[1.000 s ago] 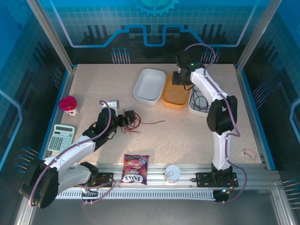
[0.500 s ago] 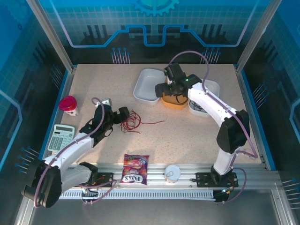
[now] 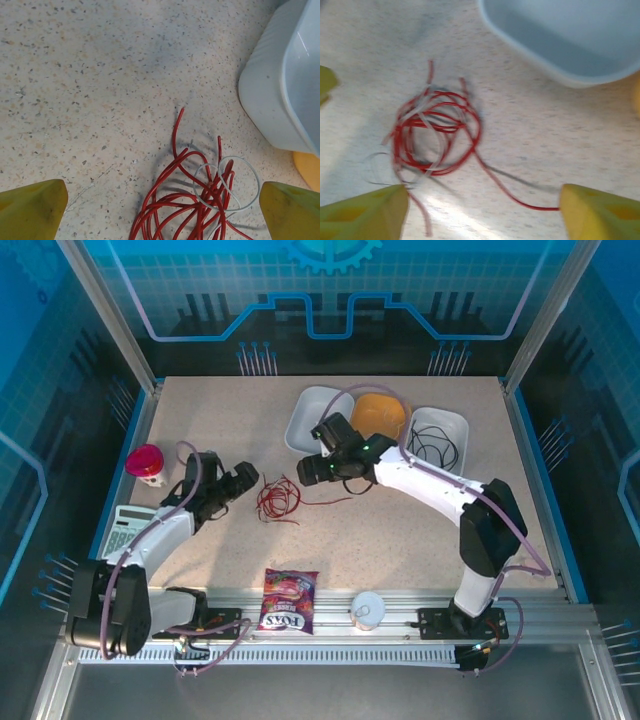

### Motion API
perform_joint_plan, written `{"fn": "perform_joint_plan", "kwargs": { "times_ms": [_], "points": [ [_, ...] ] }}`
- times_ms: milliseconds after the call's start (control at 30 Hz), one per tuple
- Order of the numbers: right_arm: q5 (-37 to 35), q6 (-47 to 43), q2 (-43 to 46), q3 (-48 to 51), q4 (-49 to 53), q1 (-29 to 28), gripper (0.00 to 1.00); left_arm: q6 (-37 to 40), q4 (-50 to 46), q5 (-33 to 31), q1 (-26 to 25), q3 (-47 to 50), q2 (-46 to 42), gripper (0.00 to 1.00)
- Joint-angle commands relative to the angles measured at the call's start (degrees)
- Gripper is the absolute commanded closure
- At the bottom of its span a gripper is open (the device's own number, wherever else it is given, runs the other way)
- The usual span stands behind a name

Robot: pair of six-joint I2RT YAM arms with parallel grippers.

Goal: Untangle the cables
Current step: Pick up the cable.

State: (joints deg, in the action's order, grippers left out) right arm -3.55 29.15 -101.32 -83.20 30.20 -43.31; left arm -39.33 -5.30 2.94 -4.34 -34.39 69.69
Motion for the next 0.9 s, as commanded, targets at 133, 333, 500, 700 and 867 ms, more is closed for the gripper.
{"fn": "perform_joint_plan", "kwargs": {
  "times_ms": [133, 333, 500, 700, 867],
  "points": [
    [12.3, 3.1, -6.8, 1.1, -12.6, -1.7, 0.36, -3.3, 1.4, 7.2, 3.7, 1.2, 0.7, 0.01],
    [12.4, 0.7, -12.4, -1.6, -14.1, -2.6, 0.45, -3.3, 1.2, 7.8, 5.0, 2.0, -0.4, 0.01],
    [11.7, -1.1, -16.4, -3.7, -13.6, -3.0, 0.52, -3.3, 1.4, 8.4, 5.3, 2.3, -0.6, 0.01],
    [10.7, -3.0, -19.7, -6.1, -12.4, -3.8, 0.57, -3.5, 2.1, 8.9, 5.4, 2.5, -0.1, 0.01],
    [10.2, -3.6, -21.0, -7.9, -11.7, -3.8, 0.62, -3.8, 2.7, 9.4, 5.4, 2.7, 0.2, 0.01]
  ]
}}
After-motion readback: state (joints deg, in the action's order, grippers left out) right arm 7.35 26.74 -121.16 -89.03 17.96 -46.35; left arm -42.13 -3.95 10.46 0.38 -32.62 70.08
